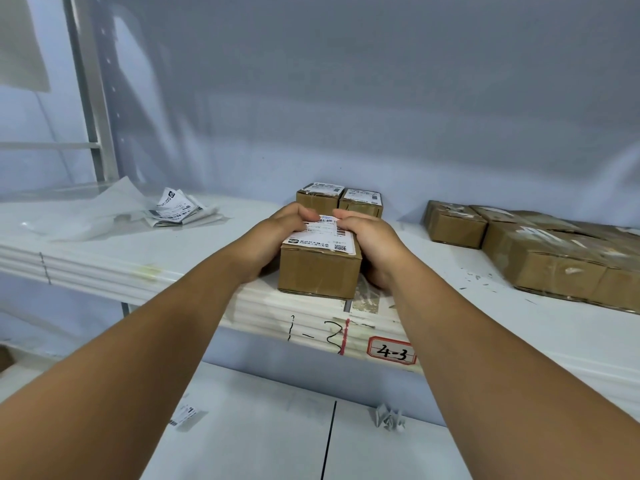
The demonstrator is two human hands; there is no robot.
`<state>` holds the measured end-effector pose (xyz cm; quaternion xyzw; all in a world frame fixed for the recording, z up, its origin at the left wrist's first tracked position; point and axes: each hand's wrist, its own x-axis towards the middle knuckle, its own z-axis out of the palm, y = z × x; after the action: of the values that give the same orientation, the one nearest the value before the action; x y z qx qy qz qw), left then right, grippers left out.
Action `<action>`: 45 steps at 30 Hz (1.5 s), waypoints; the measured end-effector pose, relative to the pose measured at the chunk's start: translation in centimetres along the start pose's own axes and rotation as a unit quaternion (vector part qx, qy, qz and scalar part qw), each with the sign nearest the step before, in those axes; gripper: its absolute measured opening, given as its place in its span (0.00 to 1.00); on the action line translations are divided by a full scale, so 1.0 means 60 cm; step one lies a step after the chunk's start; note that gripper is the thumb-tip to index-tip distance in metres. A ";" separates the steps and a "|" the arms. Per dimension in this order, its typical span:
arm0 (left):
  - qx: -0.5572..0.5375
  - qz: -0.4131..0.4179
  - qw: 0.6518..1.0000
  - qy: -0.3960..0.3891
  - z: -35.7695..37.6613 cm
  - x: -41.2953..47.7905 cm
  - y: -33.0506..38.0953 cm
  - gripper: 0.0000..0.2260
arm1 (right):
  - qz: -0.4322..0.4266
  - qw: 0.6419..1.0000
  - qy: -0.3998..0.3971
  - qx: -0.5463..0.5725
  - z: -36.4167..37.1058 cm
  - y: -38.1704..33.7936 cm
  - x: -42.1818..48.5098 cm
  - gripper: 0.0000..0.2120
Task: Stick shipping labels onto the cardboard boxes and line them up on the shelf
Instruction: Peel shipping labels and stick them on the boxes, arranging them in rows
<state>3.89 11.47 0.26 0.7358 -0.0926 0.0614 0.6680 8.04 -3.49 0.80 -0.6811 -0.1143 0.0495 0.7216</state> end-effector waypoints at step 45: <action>0.023 0.056 0.991 0.116 -0.001 -0.078 0.009 0.08 | -0.106 0.979 -0.061 -0.164 -0.035 0.010 -0.095 0.30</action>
<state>-0.81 11.71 -0.23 0.7325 -0.0544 0.1860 0.6527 3.03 -6.76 -0.45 -0.7701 -0.2361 -0.0047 0.5926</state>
